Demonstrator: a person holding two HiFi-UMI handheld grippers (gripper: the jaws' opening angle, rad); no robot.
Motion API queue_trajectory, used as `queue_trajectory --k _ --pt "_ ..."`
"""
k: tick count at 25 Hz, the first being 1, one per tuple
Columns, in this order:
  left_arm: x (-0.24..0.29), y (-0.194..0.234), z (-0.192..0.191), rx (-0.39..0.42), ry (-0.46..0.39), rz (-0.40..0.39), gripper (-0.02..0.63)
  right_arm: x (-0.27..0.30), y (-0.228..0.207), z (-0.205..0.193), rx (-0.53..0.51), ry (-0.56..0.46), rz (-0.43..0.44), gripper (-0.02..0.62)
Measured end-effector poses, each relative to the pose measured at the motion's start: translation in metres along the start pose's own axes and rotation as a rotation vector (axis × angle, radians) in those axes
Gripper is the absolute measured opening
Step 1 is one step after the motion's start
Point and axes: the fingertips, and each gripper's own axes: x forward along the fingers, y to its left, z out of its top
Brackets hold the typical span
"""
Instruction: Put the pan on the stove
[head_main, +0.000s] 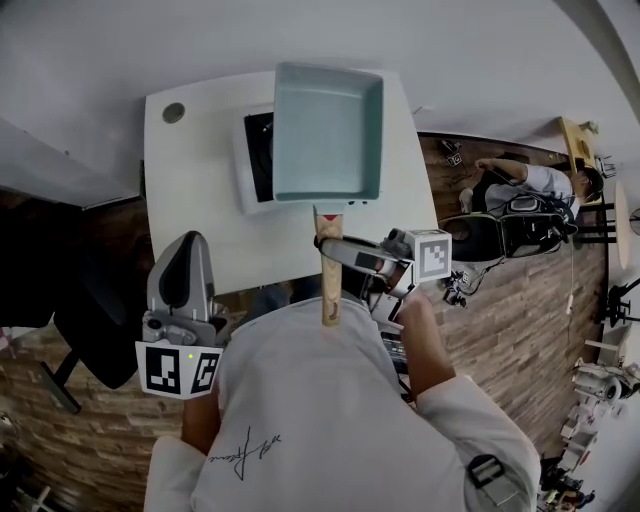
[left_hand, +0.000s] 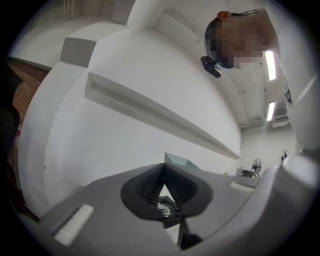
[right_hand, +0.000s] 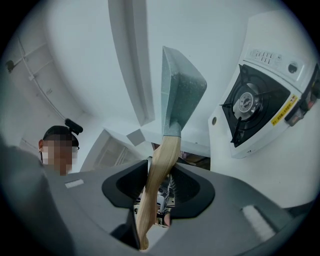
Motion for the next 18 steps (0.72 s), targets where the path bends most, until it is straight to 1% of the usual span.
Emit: queue_trajectory --k 2,4,11,16,18 --pt "-0.006 0.001 0.005 -0.002 -0.004 -0.004 0.054 0.000 -0.004 -0.001 0.012 0.005 0.010 0.133" --pt "-0.011 0.002 0.004 -0.005 0.000 0.001 0.054 -0.002 -0.012 -0.003 0.024 0.018 -0.002 0.135" --pt "-0.010 0.013 -0.012 -0.019 0.033 0.036 0.055 -0.006 -0.049 0.001 0.038 0.059 -0.040 0.135" --pt "0.002 0.019 -0.024 -0.020 0.060 0.041 0.055 0.007 -0.073 0.013 0.073 0.074 -0.009 0.137" --pt "0.008 0.016 -0.028 -0.020 0.071 0.040 0.055 0.006 -0.082 0.014 0.085 0.095 -0.015 0.137"
